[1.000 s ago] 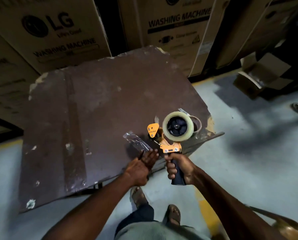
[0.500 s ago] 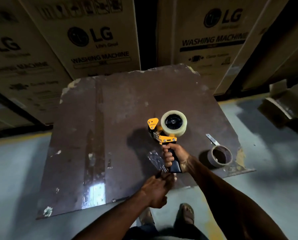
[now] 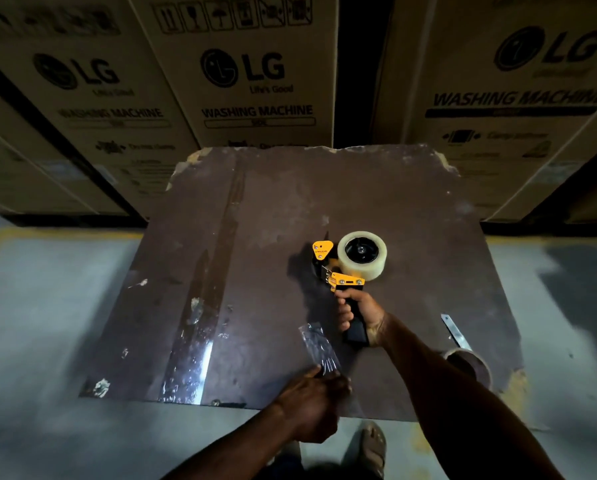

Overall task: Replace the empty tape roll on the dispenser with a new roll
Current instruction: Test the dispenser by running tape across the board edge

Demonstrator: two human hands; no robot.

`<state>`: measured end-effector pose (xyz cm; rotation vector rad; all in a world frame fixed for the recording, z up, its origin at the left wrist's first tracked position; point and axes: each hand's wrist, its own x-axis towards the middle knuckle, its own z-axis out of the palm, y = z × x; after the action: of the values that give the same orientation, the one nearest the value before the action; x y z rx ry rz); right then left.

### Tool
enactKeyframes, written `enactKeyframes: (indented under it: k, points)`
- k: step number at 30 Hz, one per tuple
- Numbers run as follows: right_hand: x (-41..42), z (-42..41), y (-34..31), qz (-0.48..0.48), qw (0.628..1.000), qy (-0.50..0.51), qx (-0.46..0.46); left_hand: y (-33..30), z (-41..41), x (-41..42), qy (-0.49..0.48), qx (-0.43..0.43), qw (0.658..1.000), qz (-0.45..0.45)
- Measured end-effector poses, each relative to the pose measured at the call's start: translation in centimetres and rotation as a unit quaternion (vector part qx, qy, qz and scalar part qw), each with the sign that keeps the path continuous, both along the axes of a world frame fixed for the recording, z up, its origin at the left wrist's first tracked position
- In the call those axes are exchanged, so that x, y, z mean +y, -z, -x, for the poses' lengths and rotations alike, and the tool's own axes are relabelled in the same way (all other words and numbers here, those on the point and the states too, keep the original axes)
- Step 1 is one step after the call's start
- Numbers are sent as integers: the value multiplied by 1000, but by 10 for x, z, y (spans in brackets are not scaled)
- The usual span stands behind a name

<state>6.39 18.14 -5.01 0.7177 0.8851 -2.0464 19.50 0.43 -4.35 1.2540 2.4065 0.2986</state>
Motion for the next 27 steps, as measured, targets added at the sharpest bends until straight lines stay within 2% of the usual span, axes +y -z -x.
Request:
enactKeyframes:
  k: [5, 12, 16, 20, 23, 27]
  points:
    - [3, 3, 1, -20, 1000, -7, -21, -2, 13, 10, -9, -3, 999, 41]
    - [4, -1, 2, -83, 996, -24, -2, -27, 50, 8, -176, -101, 979, 2]
    - [9, -6, -3, -191, 979, -70, -14, -24, 93, -5, -294, -108, 949, -40]
    - [4, -10, -4, -253, 967, -20, 29, -18, 138, -11, -410, -98, 901, -100]
    - [3, -13, -4, -266, 963, -1, 50, -15, 166, -10, -445, -82, 883, -126]
    - [1, -12, -9, -278, 959, 0, 53, -7, 190, -7, -452, -116, 871, -152]
